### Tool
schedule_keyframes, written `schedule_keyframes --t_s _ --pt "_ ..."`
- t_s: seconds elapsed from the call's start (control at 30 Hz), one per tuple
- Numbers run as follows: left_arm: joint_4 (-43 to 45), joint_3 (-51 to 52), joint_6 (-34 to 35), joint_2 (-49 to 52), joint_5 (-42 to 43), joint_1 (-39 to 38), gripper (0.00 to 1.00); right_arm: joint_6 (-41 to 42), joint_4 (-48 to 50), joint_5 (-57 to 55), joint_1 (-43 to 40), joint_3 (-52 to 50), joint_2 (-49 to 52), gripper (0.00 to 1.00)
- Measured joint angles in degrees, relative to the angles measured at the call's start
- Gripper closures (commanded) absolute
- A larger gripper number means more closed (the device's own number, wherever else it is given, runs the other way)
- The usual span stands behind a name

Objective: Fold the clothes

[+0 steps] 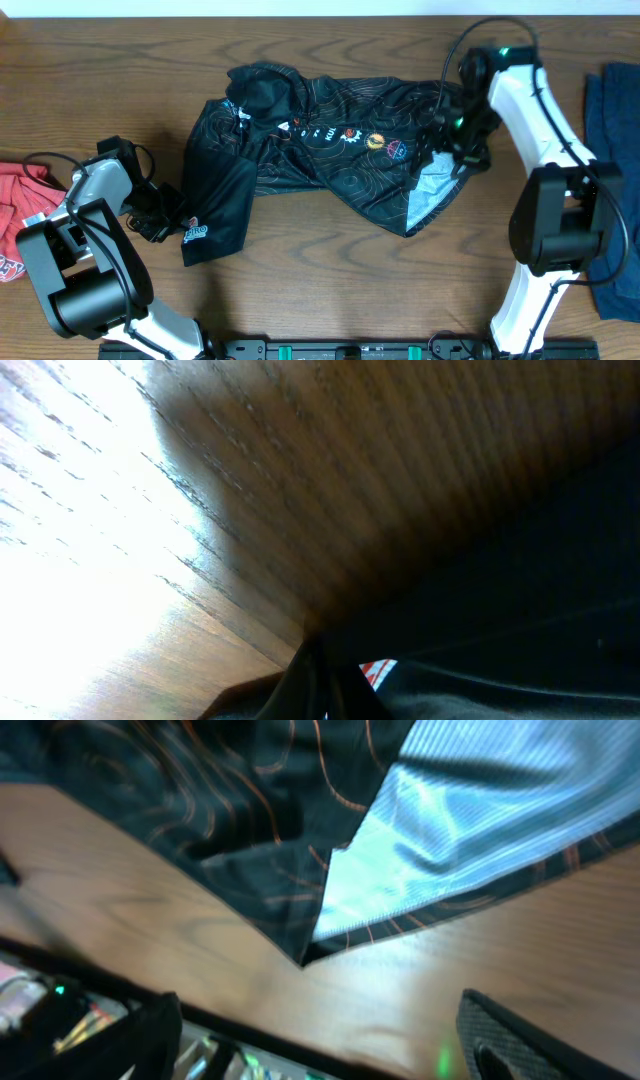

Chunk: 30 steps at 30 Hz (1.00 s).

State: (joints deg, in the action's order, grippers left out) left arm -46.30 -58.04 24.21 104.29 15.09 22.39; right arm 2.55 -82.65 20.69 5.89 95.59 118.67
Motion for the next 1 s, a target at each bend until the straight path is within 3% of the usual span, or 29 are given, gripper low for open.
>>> schedule_keyframes --t_s 0.1,0.23,0.33,0.63,0.7,0.73,0.8,1.0 --pt "0.0 0.0 -0.1 0.0 0.0 0.0 0.94 0.0 4.4 0.8 1.0 -5.1 0.0 0.28" --pt "0.0 0.0 -0.1 0.0 0.0 0.0 0.94 1.2 11.8 2.4 2.2 -10.1 0.0 0.2" --pt "0.0 0.0 -0.1 0.0 0.0 0.0 0.94 2.9 16.7 3.0 3.3 -12.0 0.0 0.2" --pt "-0.1 0.0 -0.2 0.0 0.0 0.0 0.94 9.0 28.6 3.8 6.7 -14.1 0.0 0.3" --pt "-0.1 0.0 -0.2 0.0 0.0 0.0 0.94 10.4 30.4 3.9 7.1 -14.6 0.0 0.41" --pt "-0.2 0.0 -0.2 0.0 0.0 0.0 0.94 11.3 31.0 3.9 7.3 -14.9 0.0 0.54" --pt "-0.2 0.0 -0.2 0.0 0.0 0.0 0.94 12.4 31.5 3.9 7.4 -15.2 0.0 0.99" --pt "-0.3 0.0 -0.2 0.0 0.0 0.0 0.94 15.0 31.7 2.9 7.4 -15.4 0.0 0.99"
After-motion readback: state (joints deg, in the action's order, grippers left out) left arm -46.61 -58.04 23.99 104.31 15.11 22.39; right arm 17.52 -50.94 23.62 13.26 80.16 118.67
